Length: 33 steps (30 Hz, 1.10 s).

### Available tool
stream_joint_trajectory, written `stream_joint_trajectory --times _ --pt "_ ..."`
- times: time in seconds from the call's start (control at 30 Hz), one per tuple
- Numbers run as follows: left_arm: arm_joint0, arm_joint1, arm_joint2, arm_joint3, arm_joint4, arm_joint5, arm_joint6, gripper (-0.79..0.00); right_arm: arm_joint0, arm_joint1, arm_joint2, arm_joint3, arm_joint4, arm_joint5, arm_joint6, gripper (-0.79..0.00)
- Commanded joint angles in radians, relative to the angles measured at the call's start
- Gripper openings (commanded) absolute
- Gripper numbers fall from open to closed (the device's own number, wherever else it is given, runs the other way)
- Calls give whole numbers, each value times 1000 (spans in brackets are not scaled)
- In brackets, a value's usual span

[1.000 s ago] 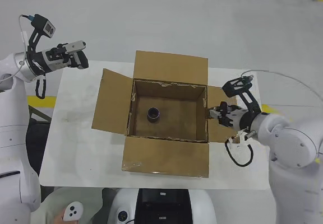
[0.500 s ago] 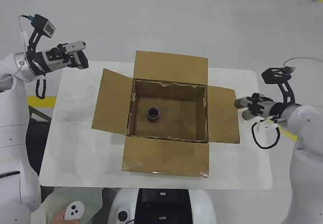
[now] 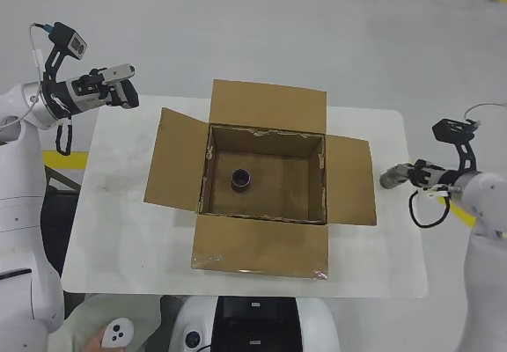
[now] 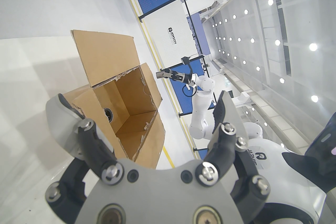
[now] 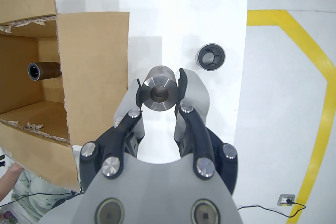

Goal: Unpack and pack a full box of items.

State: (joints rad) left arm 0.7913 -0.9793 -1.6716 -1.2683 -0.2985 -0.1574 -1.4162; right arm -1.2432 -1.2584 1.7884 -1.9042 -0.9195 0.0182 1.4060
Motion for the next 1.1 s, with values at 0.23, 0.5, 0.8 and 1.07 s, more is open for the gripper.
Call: stream_joint_trajectory --times 0.23,0.5,0.8,1.07 --pt "0 0 0 0 0 0 0 0 -38 13 -3 33 -11 9 -16 -785" --pt "0 0 0 0 0 0 0 0 -62 23 -42 78 -40 4 -45 -785" --pt "0 0 0 0 0 0 0 0 -40 31 -74 200 -79 50 -86 -785" --pt "0 0 0 0 0 0 0 0 6 34 -119 319 -90 69 -155 -785"
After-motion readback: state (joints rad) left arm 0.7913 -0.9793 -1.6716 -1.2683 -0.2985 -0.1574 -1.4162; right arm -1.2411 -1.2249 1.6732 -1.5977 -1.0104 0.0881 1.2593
